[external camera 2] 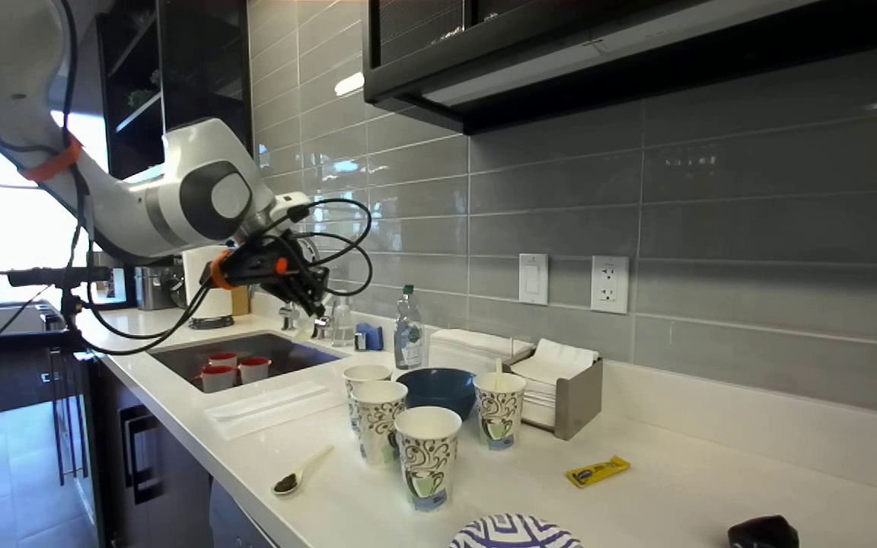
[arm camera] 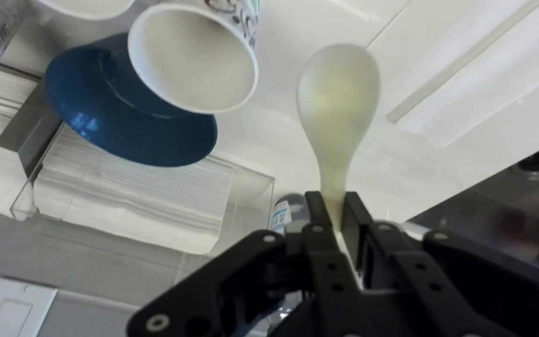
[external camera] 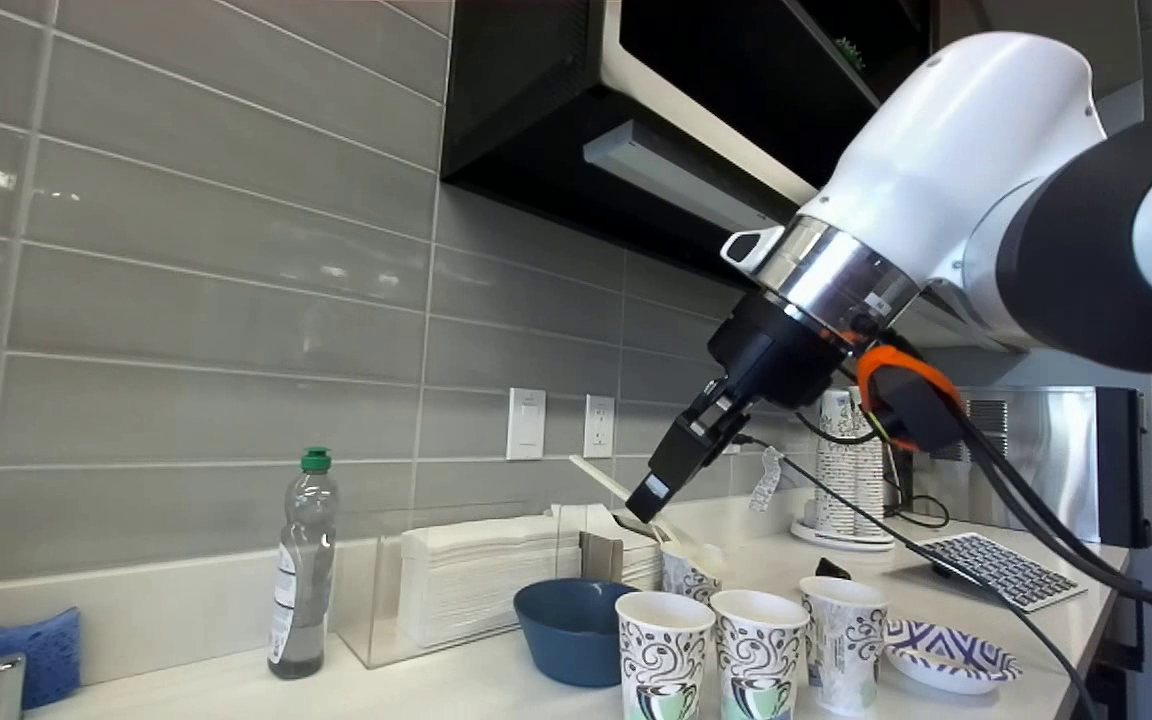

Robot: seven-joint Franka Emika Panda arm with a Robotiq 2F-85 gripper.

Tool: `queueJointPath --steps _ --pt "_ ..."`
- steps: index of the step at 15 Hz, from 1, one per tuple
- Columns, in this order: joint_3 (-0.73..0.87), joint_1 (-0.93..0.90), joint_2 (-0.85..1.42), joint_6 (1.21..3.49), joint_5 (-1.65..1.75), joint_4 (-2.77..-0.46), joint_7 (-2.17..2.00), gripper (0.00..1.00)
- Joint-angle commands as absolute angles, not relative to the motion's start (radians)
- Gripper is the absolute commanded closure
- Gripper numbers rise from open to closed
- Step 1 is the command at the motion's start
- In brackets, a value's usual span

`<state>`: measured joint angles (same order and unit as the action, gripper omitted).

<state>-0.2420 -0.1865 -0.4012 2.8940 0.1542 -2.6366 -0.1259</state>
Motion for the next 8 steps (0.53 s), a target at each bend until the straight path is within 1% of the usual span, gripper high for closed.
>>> queueJointPath --steps 1,5,6,7,8 --pt "-0.270 -0.237 -0.424 2.643 0.102 -2.572 -0.105 0.97" --pt "-0.278 -0.277 -0.382 2.504 0.086 -2.536 -0.081 0.97" --pt "-0.278 -0.281 -0.367 2.494 0.084 -2.539 -0.074 0.97" --pt "-0.287 -0.264 -0.407 2.527 0.107 -2.560 -0.106 0.97" --pt "-0.287 -0.265 -0.400 2.524 0.107 -2.561 -0.105 0.87"
